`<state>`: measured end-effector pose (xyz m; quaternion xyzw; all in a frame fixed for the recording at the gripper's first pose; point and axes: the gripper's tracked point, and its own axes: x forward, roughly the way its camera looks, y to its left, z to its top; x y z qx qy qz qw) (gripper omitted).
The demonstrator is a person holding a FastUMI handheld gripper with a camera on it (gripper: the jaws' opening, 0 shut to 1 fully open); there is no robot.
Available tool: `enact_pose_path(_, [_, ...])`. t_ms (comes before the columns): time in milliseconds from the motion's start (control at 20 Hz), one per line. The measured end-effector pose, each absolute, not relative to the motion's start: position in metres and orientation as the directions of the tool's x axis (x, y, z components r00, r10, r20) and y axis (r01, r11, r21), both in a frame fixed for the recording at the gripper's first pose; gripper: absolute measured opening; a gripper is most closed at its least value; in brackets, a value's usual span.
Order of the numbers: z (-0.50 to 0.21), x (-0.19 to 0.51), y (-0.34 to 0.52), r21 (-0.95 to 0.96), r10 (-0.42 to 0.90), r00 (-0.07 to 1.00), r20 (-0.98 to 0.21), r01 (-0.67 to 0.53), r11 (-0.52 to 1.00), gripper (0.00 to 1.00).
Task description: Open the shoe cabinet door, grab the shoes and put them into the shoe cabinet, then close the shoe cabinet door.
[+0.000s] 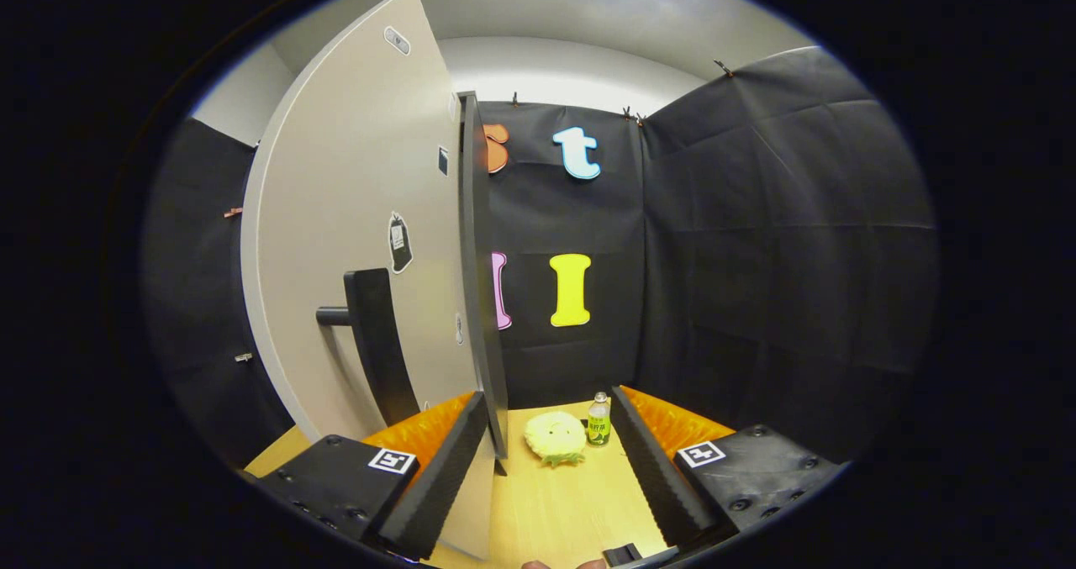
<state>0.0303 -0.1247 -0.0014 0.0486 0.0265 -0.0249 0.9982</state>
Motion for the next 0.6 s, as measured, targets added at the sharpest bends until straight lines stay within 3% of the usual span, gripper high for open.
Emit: enact_pose_path(600, [-0.006, 0.04, -0.019, 0.109, -0.048, 0.998, -0.043, 0.052, 0.993, 0.97])
